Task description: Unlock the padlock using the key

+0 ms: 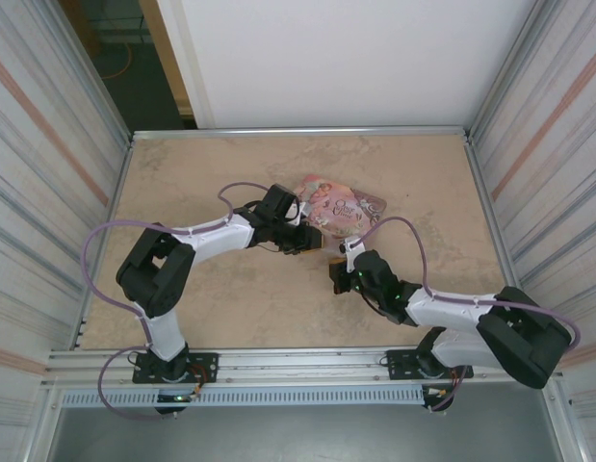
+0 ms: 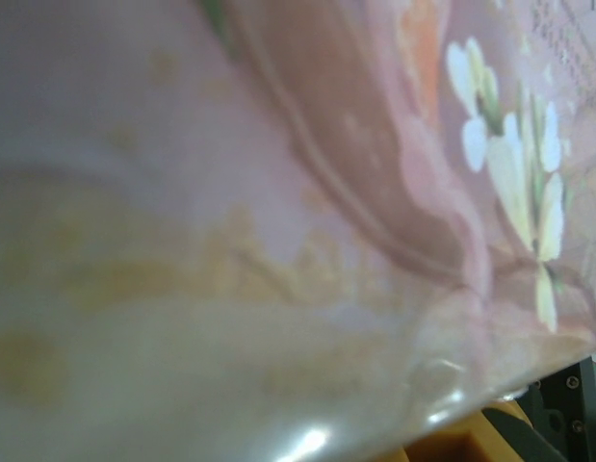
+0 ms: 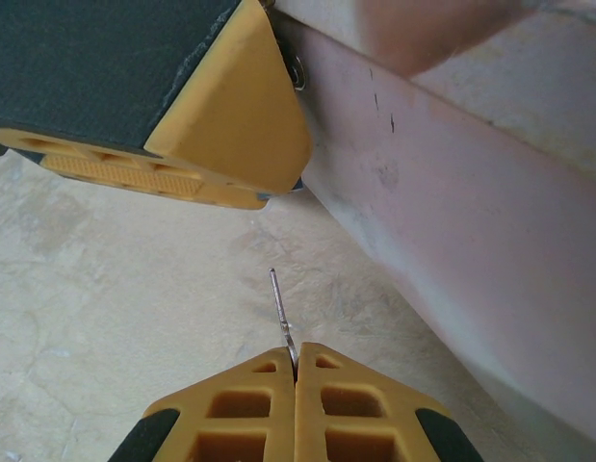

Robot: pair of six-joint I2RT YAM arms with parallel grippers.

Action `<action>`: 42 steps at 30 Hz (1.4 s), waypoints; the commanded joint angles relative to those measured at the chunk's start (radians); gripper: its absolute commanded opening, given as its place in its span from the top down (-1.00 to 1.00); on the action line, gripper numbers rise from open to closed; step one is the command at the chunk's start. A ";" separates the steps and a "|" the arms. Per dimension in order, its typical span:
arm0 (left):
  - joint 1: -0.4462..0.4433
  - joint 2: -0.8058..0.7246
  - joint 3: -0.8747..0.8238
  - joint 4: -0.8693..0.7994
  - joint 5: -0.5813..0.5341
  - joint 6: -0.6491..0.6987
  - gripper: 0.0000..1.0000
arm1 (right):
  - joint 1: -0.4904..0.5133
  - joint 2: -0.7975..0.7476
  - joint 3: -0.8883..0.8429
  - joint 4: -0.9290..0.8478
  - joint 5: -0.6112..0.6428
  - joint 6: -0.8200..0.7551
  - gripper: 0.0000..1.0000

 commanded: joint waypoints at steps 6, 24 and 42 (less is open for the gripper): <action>0.007 -0.065 0.000 0.048 0.045 -0.031 0.68 | 0.001 0.078 0.039 0.103 0.035 0.021 1.00; 0.008 -0.073 -0.025 0.063 0.045 -0.039 0.67 | -0.029 0.109 0.040 0.156 0.044 0.059 1.00; 0.008 -0.077 -0.036 0.074 0.043 -0.044 0.67 | -0.038 0.109 0.047 0.185 -0.015 0.043 1.00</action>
